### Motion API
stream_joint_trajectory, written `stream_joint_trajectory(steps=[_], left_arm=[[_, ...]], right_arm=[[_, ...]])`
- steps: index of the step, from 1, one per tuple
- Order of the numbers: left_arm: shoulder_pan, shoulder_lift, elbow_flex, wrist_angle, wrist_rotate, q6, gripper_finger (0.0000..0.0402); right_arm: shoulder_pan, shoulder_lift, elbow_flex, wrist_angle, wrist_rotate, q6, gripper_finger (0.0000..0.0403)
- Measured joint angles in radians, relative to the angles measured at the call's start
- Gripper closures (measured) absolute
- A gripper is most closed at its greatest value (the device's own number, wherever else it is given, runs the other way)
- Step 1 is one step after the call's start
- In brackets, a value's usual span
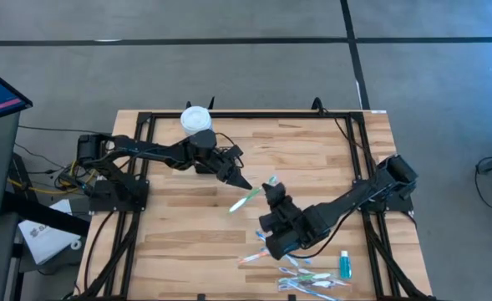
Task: Pick & Place toothbrushing station
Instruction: Put the green toothbrush into the wire organizer
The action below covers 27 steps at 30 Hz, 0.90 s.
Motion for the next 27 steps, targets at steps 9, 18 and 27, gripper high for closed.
stream_joint_trajectory(steps=[9,18,27], left_arm=[[0.000,-0.001,0.000,0.023,0.100,-0.068,0.0321],[0.000,-0.001,0.000,0.022,0.121,-0.086,0.0321],[0.000,-0.001,0.000,0.021,0.121,-0.086,0.0321]], right_arm=[[-0.002,0.105,0.016,0.080,0.082,-0.131,0.0403],[0.007,0.110,0.054,0.093,0.153,-0.184,0.0403],[0.006,0.110,0.055,0.139,0.167,-0.220,0.0403]])
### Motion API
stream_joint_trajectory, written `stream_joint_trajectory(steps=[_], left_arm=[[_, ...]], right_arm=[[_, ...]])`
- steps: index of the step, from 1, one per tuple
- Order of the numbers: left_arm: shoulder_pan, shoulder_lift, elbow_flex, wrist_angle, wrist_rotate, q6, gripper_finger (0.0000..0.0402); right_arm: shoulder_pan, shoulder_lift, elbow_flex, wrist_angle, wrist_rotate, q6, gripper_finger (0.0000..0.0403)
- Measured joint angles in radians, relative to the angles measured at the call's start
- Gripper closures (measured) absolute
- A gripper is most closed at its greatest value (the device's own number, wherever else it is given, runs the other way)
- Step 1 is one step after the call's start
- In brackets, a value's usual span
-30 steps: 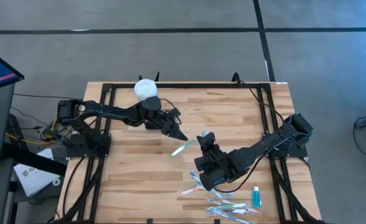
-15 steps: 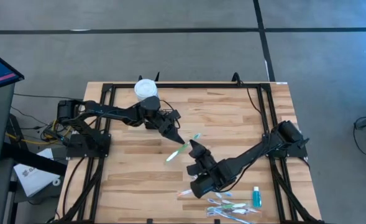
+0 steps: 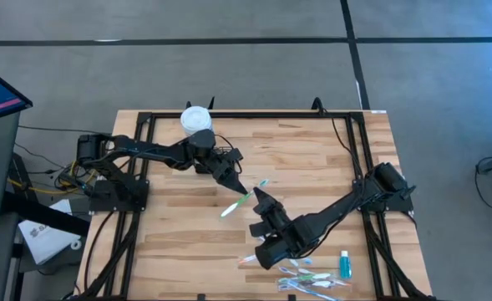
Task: Pick & Place toothbrushing station
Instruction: Put the green toothbrush into the wire organizer
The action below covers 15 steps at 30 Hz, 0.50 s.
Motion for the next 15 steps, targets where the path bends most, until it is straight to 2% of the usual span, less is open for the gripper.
stream_joint_trajectory(steps=[15], left_arm=[[-0.002,0.000,0.000,-0.001,-0.002,0.006,0.0321]], right_arm=[[-0.034,0.015,0.000,0.177,-0.014,-0.181,0.0403]])
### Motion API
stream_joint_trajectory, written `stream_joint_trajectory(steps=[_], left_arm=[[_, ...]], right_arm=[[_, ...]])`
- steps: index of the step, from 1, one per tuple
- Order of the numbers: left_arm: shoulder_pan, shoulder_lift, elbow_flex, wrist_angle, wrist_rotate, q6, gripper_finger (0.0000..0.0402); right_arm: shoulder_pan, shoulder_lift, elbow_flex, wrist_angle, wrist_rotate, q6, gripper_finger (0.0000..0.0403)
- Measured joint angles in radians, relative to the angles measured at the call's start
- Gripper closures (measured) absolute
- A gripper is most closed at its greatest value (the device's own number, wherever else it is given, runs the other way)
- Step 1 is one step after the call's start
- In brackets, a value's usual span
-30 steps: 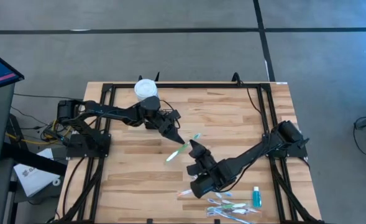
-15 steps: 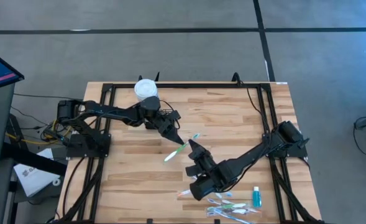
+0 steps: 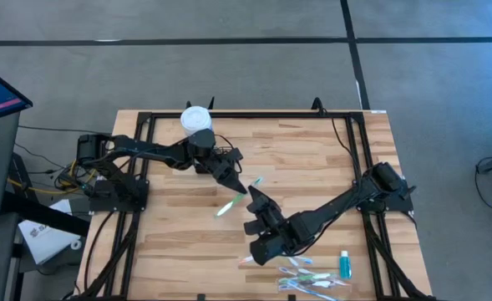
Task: Pick & Place toothbrushing station
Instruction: Put the green toothbrush into the wire organizer
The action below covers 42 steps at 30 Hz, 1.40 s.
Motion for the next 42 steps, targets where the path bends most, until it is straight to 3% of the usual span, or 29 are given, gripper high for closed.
stream_joint_trajectory(steps=[7,14,19,30,42], left_arm=[[0.000,0.000,0.000,0.000,-0.001,0.006,0.0330],[0.000,0.000,0.000,-0.010,0.011,0.036,0.0390],[0.000,0.000,0.000,-0.023,0.017,0.060,0.0389],[0.001,-0.001,0.000,-0.029,0.019,0.111,0.0395],[0.023,-0.016,-0.004,-0.030,0.009,0.209,0.0395]], right_arm=[[0.000,0.000,0.000,0.010,-0.003,-0.018,0.0403],[-0.001,0.000,0.000,0.010,-0.006,-0.018,0.0403],[-0.001,0.000,0.000,0.010,-0.010,-0.017,0.0396],[0.028,0.000,0.000,0.007,-0.011,0.030,0.0337],[0.073,0.000,0.000,-0.041,-0.049,0.239,0.0322]])
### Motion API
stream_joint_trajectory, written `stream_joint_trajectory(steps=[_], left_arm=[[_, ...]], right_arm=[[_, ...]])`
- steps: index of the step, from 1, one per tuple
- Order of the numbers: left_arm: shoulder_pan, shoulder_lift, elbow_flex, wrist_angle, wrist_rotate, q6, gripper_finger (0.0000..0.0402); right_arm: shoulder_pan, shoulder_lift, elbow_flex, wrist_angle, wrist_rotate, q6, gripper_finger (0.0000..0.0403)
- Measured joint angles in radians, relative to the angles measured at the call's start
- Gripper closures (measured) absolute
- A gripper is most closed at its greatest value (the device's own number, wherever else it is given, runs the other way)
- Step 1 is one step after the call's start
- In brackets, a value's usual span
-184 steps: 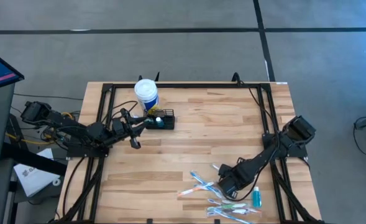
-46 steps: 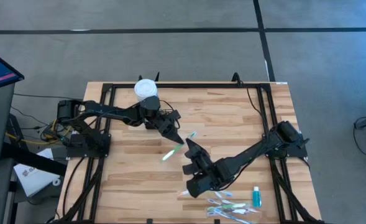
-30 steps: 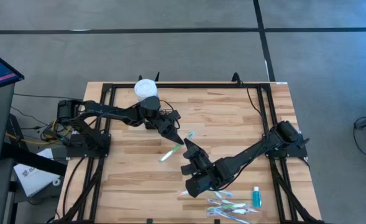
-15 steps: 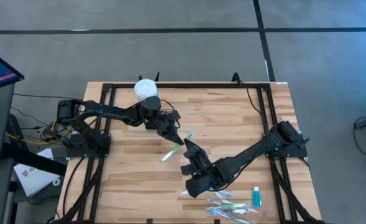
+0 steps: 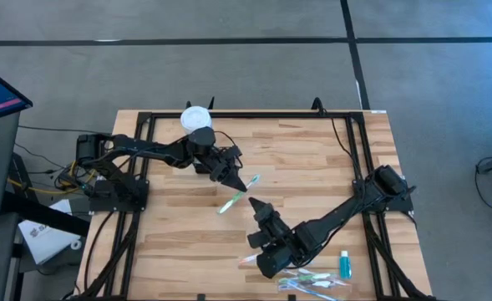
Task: Pick & Place toothbrushing station
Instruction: Put the green toothbrush into the wire organizer
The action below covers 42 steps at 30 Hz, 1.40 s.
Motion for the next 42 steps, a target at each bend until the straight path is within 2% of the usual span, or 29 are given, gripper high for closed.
stream_joint_trajectory(steps=[5,9,20,26,31,42], left_arm=[[0.007,-0.094,-0.058,0.001,-0.028,0.064,0.0395],[0.025,-0.229,-0.157,0.002,-0.108,0.112,0.0396],[0.026,-0.523,-0.345,-0.006,-0.347,0.327,0.0395],[0.025,-0.646,-0.363,-0.107,-0.437,0.434,0.0395],[0.025,-0.720,-0.363,-0.274,-0.615,0.564,0.0395],[0.021,-0.782,-0.363,-0.307,-0.867,0.705,0.0394]], right_arm=[[0.000,0.000,0.000,-0.120,-0.005,0.176,0.0321],[0.000,0.000,0.000,-0.188,-0.011,0.292,0.0321],[-0.022,0.000,0.000,-0.193,-0.021,0.385,0.0321],[-0.035,0.000,0.000,-0.193,-0.036,0.418,0.0321],[-0.043,0.000,0.000,-0.196,-0.038,0.443,0.0321],[-0.053,0.000,0.000,-0.197,-0.039,0.481,0.0321]])
